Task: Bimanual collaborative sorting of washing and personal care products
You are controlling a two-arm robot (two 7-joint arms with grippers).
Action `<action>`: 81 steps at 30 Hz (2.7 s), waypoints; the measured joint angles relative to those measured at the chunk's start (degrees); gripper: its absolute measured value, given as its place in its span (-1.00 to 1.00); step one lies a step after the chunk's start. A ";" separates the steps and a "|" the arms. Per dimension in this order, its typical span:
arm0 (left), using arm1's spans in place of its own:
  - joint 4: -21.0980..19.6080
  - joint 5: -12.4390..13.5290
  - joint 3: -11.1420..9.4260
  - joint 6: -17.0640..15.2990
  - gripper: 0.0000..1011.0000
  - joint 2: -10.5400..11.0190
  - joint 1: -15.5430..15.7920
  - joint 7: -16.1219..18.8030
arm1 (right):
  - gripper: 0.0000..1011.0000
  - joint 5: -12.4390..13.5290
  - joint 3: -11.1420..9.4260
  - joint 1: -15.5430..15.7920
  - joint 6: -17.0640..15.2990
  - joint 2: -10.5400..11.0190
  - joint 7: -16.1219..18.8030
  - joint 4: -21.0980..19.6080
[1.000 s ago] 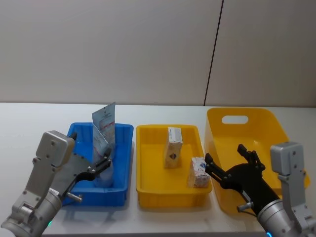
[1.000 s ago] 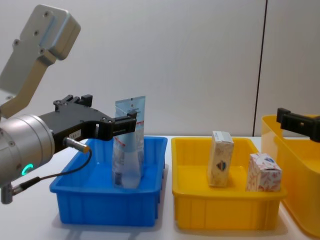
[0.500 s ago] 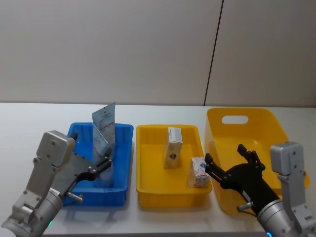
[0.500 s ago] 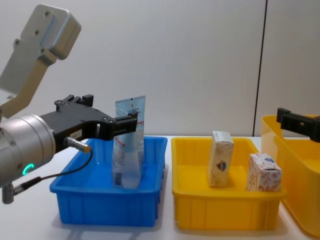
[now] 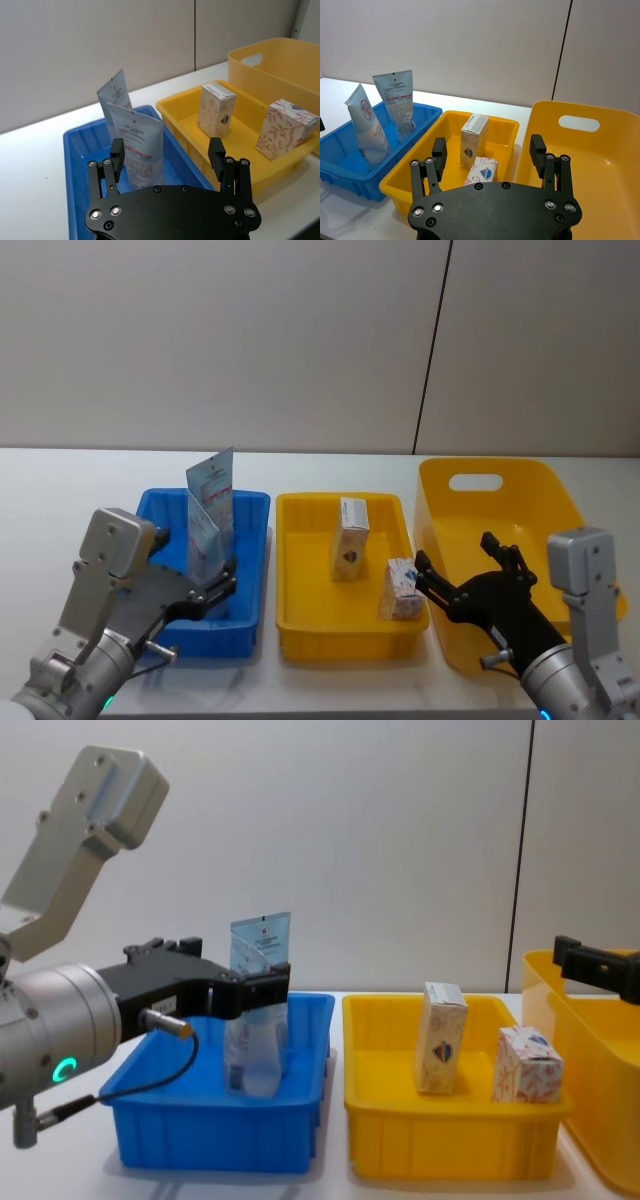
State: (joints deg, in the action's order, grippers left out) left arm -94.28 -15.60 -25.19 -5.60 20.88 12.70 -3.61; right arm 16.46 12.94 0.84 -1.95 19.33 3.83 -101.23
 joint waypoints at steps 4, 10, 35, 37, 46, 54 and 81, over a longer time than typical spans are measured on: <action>-0.23 -1.02 0.27 -2.16 0.98 -0.32 -0.17 -0.37 | 0.98 0.00 0.00 0.00 0.00 0.00 0.00 0.00; 1.05 -2.07 0.43 -5.57 0.98 -1.39 1.16 -0.92 | 0.98 0.00 0.00 0.00 0.00 0.00 0.00 0.00; 15.02 -4.89 1.94 -10.99 0.98 -9.37 9.74 -1.03 | 0.98 0.00 0.00 0.00 0.00 0.00 0.00 0.00; 15.77 -4.99 2.08 -11.25 0.98 -9.82 10.15 -0.83 | 0.98 0.00 0.00 0.00 0.00 0.00 0.00 0.00; 21.31 -5.04 2.76 -11.85 0.98 -12.64 13.27 0.45 | 0.98 0.00 0.00 0.00 0.00 0.00 0.00 0.00; 26.87 -4.94 3.52 -11.10 0.98 -15.19 16.53 1.31 | 0.98 0.00 0.00 0.00 0.00 0.00 0.00 0.00; 33.50 -4.71 4.52 -10.31 0.39 -18.23 20.47 2.04 | 0.98 0.00 0.00 0.00 0.00 0.00 0.00 0.00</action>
State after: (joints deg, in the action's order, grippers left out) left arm -60.78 -20.31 -20.67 -15.91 2.65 33.17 -1.57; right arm 16.46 12.94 0.84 -1.95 19.33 3.82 -101.23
